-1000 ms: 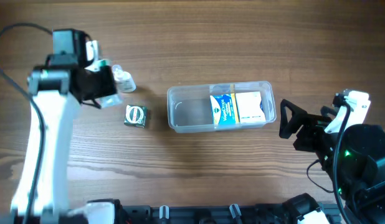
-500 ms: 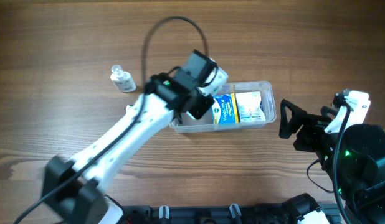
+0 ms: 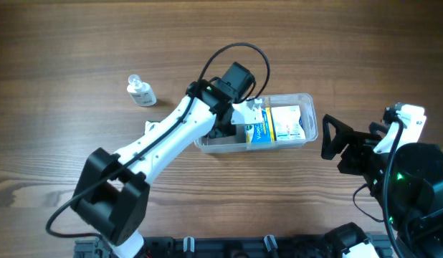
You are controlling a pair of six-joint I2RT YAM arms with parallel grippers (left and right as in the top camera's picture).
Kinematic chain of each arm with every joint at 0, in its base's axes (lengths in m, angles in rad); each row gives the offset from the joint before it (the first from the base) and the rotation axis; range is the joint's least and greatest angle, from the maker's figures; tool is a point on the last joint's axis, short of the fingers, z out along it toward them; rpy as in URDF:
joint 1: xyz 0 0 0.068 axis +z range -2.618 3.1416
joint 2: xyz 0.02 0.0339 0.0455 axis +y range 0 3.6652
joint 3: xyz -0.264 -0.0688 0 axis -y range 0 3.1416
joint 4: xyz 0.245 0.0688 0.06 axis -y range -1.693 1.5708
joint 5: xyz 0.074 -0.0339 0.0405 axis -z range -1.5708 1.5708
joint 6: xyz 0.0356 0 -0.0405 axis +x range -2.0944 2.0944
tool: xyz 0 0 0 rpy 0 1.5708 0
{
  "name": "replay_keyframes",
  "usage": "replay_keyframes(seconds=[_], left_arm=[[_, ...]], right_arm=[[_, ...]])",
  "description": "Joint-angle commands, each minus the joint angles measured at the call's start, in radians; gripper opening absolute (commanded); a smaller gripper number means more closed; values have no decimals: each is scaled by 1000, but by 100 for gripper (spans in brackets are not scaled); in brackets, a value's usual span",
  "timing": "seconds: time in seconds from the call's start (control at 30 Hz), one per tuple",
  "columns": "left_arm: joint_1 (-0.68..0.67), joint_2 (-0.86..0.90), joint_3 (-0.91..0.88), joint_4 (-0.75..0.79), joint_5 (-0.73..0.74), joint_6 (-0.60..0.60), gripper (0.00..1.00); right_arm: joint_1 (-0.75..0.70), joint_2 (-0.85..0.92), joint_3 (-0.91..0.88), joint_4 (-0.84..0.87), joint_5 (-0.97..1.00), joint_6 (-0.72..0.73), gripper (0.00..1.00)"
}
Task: Pack container
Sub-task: 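Carry the Panadol box into the container's left side and release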
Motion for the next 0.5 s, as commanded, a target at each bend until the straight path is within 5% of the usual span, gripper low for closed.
replay_keyframes(seconds=[0.0,0.13,0.17,0.2,0.47], left_arm=[[14,62,5,6,-9,61,43],[25,91,5,24,-9,57,41],[25,91,5,27,-10,56,49],[25,91,5,27,-13,56,100],[22,89,5,11,-11,-234,100]], right_arm=[[-4,2,5,-1,18,0,100],[-4,2,5,-1,18,0,100],[-4,2,5,-1,18,0,100],[-4,2,5,-1,18,0,100],[-4,2,5,-1,18,0,100]])
